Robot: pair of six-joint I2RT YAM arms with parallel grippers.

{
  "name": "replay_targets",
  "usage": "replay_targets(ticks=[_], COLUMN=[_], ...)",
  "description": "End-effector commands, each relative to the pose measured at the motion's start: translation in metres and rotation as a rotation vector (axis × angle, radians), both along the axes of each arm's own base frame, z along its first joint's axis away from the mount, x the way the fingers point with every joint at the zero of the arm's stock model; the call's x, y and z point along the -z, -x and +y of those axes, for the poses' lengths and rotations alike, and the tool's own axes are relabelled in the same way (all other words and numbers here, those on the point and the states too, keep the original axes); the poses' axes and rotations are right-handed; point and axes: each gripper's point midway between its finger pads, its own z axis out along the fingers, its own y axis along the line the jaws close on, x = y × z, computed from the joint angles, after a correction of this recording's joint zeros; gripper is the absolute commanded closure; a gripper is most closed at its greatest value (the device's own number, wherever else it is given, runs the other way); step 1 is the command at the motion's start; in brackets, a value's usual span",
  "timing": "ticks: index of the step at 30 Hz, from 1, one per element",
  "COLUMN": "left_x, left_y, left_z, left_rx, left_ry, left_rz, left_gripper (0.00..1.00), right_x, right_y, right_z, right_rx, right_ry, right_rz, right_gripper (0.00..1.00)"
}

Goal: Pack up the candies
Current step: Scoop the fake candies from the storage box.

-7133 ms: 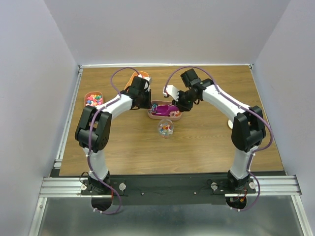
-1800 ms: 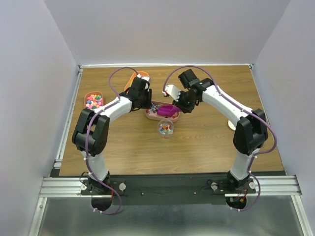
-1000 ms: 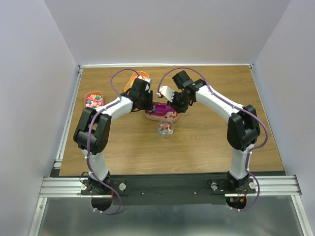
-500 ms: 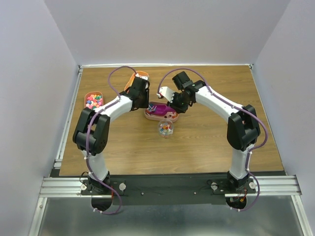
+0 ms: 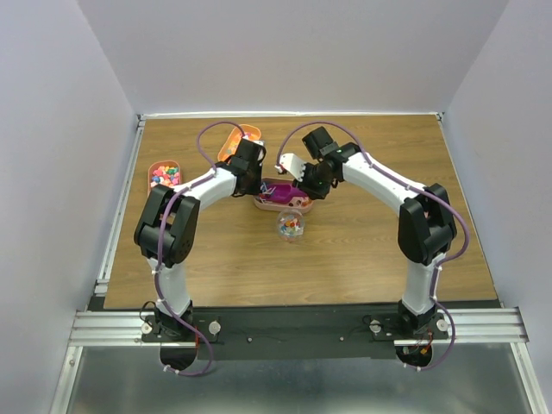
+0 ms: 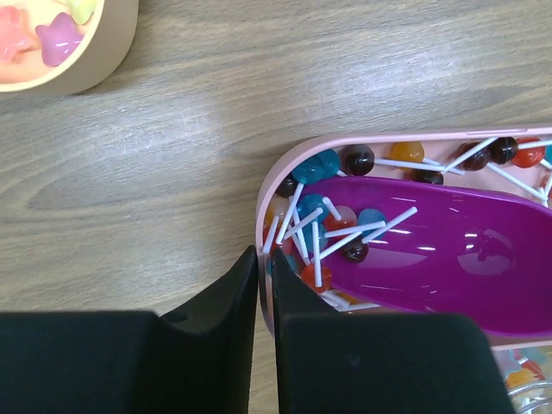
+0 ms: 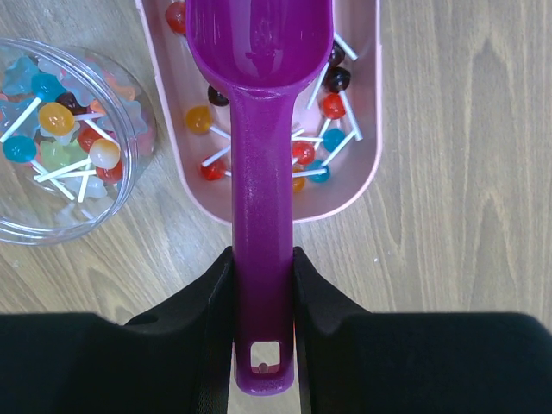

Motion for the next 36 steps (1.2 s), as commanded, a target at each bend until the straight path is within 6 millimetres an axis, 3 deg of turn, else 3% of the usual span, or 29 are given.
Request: replay_targets(ticks=[1,5,10,13,18,26,36], left_x=[-0.005,-0.009,-0.011,-0.015,-0.029,-0.050,-0.062], left_y=[0.000,0.003,0.002,-0.001,-0.006,-0.008,-0.012], left_z=[-0.016,-0.024,-0.023,-0.019,-0.014,-0.015,-0.013], left_rx=[0.043,0.073,0.074,0.057,0.035,0.029,0.019], left_ry=[0.041,0.080,0.073,0.054,0.046,0.074,0.102], left_rz=[0.002,0.007,0.000,-0.014,-0.060,-0.113,-0.139], left_gripper=[0.83,0.85,0.85,0.89,0.89,0.88,0.78], right_x=[-0.003,0.001,0.016,0.015,0.007,0.012,0.019], right_y=[0.000,0.001,0.006,0.003,-0.002,0.001,0.002], right_z=[0.020,0.033,0.029,0.021,0.028,0.029,0.014], right_rx=[-0.040,-0.063,-0.057,-0.033,-0.020,-0.023,0.002], right_ry=[-0.097,-0.175,-0.209,-0.235,-0.283,-0.300,-0.262], right_rz=[-0.031,-0.042,-0.027,-0.021,-0.045,-0.033,-0.042], right_gripper=[0.99,0.99,0.99,0.99,0.99,0.99,0.99])
